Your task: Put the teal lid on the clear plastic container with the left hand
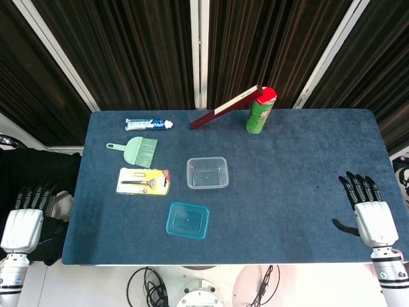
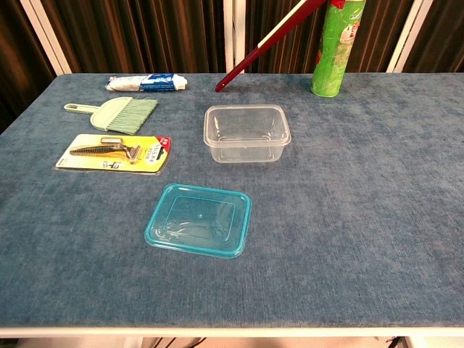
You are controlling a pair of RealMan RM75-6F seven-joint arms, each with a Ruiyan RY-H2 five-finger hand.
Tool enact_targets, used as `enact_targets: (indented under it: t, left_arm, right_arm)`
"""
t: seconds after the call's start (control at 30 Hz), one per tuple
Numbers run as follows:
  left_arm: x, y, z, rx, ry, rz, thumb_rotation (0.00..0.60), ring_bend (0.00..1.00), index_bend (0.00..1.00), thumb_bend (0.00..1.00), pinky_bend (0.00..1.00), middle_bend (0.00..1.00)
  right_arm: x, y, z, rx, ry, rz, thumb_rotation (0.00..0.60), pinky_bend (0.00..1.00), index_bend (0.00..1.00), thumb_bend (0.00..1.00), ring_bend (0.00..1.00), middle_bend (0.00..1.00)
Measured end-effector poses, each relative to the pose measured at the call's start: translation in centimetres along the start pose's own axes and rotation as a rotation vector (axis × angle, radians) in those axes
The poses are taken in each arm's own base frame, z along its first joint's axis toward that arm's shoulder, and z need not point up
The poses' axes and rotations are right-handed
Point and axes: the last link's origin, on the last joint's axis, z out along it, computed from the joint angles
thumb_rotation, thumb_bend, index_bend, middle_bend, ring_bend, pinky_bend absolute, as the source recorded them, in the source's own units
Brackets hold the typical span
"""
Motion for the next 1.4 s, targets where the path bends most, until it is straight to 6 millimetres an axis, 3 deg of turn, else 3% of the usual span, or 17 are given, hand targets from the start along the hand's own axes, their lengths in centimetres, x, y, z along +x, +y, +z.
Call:
enact_targets:
  t: [0.5, 0.7, 1.0, 1.23, 1.4]
  left_arm:
    - [0.2, 0.3, -1.3, 0.004, 0.038, -0.020, 0.600, 0.00, 0.04, 0.01, 0.00, 0.00]
    - [0.1, 0.4, -1.8, -0.003, 0.041, -0.021, 0.600, 0.00, 0.04, 0.01, 0.00, 0.00]
    - [0.1, 0.6, -2.1, -0.033, 0.043, -0.017, 0.600, 0.00, 0.04, 0.01, 0.00, 0.00]
    - [0.1, 1.0, -1.8, -0.058, 0.044, -0.013, 0.600, 0.00, 0.04, 0.01, 0.00, 0.00]
    - [0.3, 1.1, -1.5, -0.069, 0.048, -0.013, 0.600, 0.00, 0.04, 0.01, 0.00, 0.00]
  right_arm:
    - [-0.3, -0.4, 0.4, 0.042, -0.019, 0.031, 0.600, 0.03, 0.00, 0.03, 0.00, 0.03]
    - [-1.0, -2.8, 2.4, 0.150, -0.073, 0.028, 0.600, 0.03, 0.00, 0.03, 0.00, 0.03]
    - [-2.8, -10.6, 8.6, 0.401, -0.195, -0.001, 0.600, 0.03, 0.00, 0.03, 0.00, 0.02]
    - [-4.7, -19.4, 14.3, 0.562, -0.277, -0.046, 0.600, 0.00, 0.00, 0.03, 0.00, 0.00]
    - [-6.3, -24.3, 17.3, 0.602, -0.301, -0.075, 0.600, 0.00, 0.00, 0.03, 0.00, 0.00]
